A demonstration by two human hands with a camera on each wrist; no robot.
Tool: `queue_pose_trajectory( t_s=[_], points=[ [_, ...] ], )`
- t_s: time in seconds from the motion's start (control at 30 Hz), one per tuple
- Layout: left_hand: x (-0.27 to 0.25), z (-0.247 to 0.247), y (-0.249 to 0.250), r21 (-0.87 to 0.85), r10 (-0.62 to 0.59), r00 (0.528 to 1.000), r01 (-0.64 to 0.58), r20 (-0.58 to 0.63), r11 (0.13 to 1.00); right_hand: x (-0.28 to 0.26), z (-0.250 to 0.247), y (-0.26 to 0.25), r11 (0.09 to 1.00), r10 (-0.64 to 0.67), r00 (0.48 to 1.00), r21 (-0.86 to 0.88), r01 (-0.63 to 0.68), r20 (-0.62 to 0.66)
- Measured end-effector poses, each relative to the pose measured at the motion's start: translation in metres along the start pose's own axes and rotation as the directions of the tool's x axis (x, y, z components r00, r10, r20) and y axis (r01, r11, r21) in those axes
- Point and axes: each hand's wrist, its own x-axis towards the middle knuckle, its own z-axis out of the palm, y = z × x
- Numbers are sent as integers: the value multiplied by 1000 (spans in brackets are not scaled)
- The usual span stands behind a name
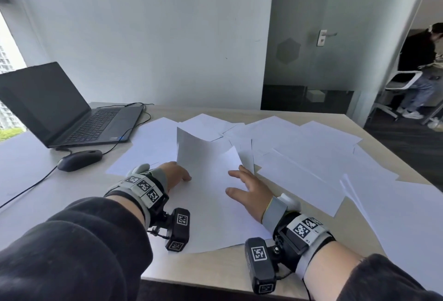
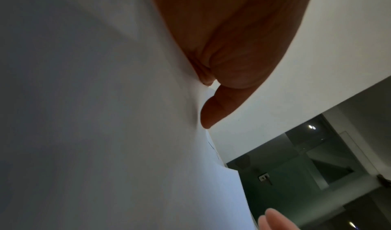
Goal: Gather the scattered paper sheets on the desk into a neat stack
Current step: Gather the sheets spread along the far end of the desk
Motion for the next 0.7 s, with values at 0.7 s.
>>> queue_pose_trajectory(
  t_s=[0.7],
  points=[
    [-73, -21, 16, -536, 528, 820, -554, -220, 637, -1, -46, -20, 639, 183, 964, 769, 34, -195]
  ],
)
